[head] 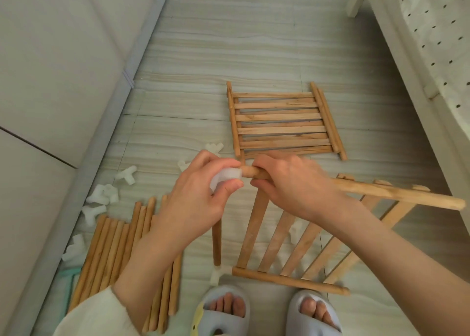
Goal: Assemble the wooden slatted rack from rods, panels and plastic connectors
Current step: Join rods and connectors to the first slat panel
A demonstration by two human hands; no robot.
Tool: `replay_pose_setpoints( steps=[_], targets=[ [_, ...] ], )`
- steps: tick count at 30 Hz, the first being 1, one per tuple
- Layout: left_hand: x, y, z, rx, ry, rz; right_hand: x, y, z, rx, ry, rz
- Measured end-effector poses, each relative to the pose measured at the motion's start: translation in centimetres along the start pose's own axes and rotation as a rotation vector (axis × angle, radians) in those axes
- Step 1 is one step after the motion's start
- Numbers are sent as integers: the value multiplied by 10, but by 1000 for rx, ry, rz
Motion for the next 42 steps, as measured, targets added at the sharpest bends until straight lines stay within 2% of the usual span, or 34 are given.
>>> replay_pose_setpoints(
  steps=[5,10,18,29,34,36,39,42],
  targets=[
    [-4,0,1,76,-133,-170,-1,0,7,-99,-36,14],
    [-11,-4,-2,186,-105,-339,7,-4,16,-263,-71,-12],
    [-23,-4,1,304,-32,-332,9,-4,23,-272,-100,-63],
    [-36,-10,10,410,116,-486,22,-7,42,-276,-120,-85],
    [-36,-16,13,531,90,-518,34,-11,49,-288,-158,-68],
    [-36,-16,13,620,62,-503,39,-14,52,-280,-154,-68],
    [-34,-19,15,779,-68,-388,44,-17,55,-236,-190,-63],
    [-36,-15,23,818,-77,-427,49,-15,56,16,-177,-55]
  ],
)
Point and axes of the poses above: each hand's wrist, its own z-axis away from the middle knuckle, its own y-axis out of the palm, x = y × z, the point moved 7 cm from there along -z, towards the middle knuckle, and after that the axes turned 12 degrees about -x, right-handed, at the moved point
